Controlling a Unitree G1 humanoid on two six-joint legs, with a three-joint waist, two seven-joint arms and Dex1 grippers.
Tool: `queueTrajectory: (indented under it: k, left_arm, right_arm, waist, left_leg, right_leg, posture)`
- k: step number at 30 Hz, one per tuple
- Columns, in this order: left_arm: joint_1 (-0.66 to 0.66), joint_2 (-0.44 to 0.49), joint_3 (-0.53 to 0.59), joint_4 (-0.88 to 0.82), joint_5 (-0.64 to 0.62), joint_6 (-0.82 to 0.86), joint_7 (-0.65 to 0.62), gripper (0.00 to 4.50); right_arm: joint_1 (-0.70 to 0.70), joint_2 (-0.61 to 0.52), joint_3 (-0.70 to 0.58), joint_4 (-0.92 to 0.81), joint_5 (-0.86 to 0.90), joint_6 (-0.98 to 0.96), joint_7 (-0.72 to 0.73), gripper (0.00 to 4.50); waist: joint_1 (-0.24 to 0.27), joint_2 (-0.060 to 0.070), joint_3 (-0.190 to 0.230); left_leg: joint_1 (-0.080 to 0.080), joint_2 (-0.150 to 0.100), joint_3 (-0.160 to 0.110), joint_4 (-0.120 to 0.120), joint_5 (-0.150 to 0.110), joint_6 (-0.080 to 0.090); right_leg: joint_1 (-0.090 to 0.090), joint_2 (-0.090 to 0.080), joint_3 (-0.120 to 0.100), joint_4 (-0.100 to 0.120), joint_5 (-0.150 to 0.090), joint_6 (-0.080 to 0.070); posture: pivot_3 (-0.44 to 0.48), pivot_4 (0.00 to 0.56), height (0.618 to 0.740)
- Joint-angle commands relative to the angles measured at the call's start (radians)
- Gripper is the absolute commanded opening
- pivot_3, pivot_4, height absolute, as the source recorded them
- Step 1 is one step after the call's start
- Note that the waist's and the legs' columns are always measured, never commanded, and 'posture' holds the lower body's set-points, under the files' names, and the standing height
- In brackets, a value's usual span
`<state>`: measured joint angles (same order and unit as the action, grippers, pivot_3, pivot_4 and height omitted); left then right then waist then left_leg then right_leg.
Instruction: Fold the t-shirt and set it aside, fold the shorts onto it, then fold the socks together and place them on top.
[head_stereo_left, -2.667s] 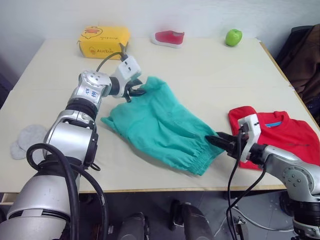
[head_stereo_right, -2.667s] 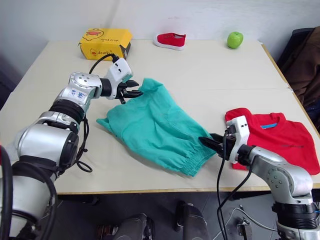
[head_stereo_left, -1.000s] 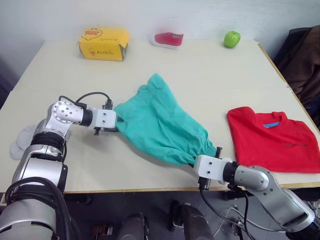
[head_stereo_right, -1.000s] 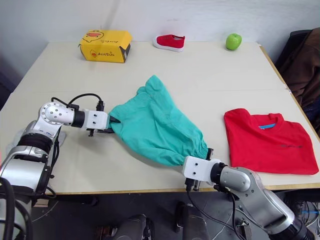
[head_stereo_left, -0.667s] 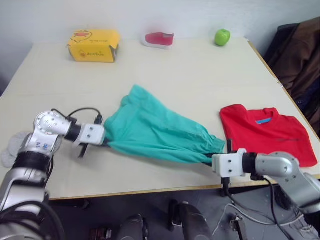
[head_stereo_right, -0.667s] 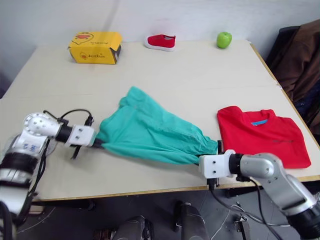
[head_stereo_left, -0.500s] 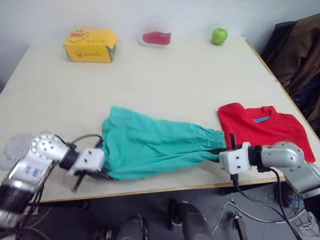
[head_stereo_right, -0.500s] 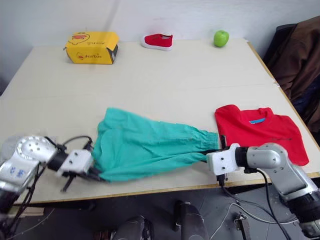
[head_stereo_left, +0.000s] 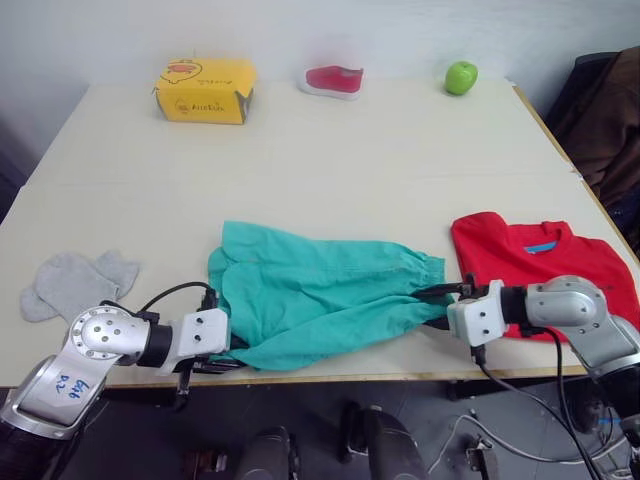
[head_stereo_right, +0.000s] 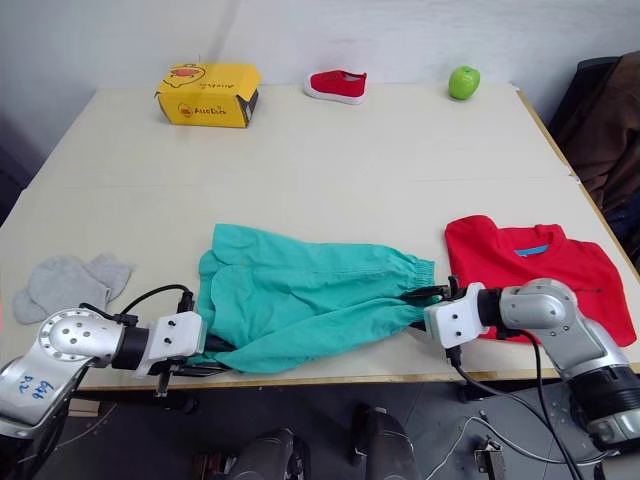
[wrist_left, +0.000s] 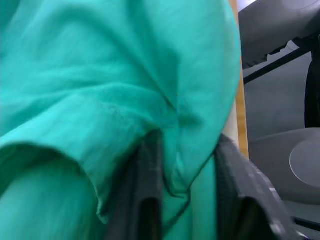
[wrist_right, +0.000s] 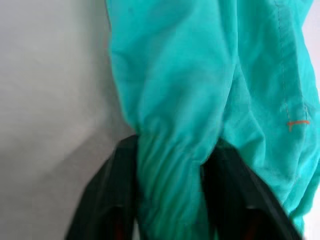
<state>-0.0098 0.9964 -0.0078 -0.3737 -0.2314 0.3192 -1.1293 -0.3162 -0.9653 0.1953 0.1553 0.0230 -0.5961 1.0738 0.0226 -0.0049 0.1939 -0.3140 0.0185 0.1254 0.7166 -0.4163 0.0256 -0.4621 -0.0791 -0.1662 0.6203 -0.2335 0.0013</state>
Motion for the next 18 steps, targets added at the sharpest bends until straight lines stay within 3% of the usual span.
queueTrajectory:
  k: [1,3,7,9,10,12,18]
  left_arm:
    - [0.006,0.063,0.132,-0.033,-0.205,0.124,-0.128,2.47]
    - [-0.043,0.093,0.184,-0.024,-0.315,0.215,-0.172,2.48]
    - [-0.223,0.104,0.208,0.043,-0.485,0.366,-0.217,2.48]
    - [-0.363,0.039,0.17,0.106,-0.526,0.427,-0.175,2.48]
    - [-0.427,-0.011,0.132,0.143,-0.499,0.431,-0.129,2.3]
    - [-0.522,-0.13,0.005,0.245,-0.315,0.293,-0.038,1.86]
    - [-0.664,-0.312,-0.202,0.571,-0.026,0.04,0.032,0.0]
  right_arm:
    - [0.063,-0.064,-0.118,-0.153,0.146,0.177,0.014,3.42]
    - [0.083,-0.087,-0.172,-0.212,0.18,0.264,0.002,4.07]
    - [0.112,-0.112,-0.244,-0.401,0.414,0.589,0.02,4.07]
    - [0.053,-0.069,-0.243,-0.491,0.577,0.814,-0.056,4.07]
    - [0.016,-0.03,-0.231,-0.521,0.648,0.913,-0.109,3.9]
    - [-0.061,0.078,-0.153,-0.552,0.667,1.047,-0.205,3.45]
    - [-0.148,0.279,0.049,-0.497,0.511,1.172,-0.298,1.28]
  waist:
    - [0.001,0.001,0.001]
    - [0.0,0.002,0.001]
    - [0.002,0.003,0.002]
    - [0.001,0.003,0.002]
    - [0.001,0.003,0.002]
    - [0.001,0.003,0.001]
    - [0.0,0.003,0.001]
  left_leg:
    - [-0.001,0.0,0.0,0.0,0.0,0.0]
    - [-0.002,0.0,0.0,0.0,0.0,0.0]
    - [-0.001,0.0,-0.001,0.001,0.0,-0.001]
    - [-0.001,0.0,-0.001,0.001,0.0,-0.001]
    - [-0.001,0.0,-0.001,0.001,0.0,-0.001]
    - [0.0,0.0,-0.001,0.001,0.0,-0.001]
    - [-0.005,-0.001,0.0,0.0,0.0,-0.002]
  right_leg:
    - [-0.001,0.0,0.0,0.0,0.0,0.0]
    - [-0.001,0.0,-0.001,0.0,0.0,0.0]
    - [-0.001,0.0,-0.001,0.0,0.0,0.0]
    - [-0.001,0.0,-0.001,0.0,0.0,0.0]
    - [0.0,0.0,-0.001,0.001,0.0,0.0]
    - [0.002,0.001,0.0,0.003,0.0,0.0]
    - [-0.002,0.003,-0.002,0.004,0.0,0.0]
  posture:
    - [0.0,0.15,0.74]
    - [0.0,0.15,0.74]
    - [0.0,0.15,0.74]
    - [0.0,0.15,0.74]
    - [0.0,0.15,0.74]
    - [0.0,0.15,0.74]
    - [0.0,0.15,0.74]
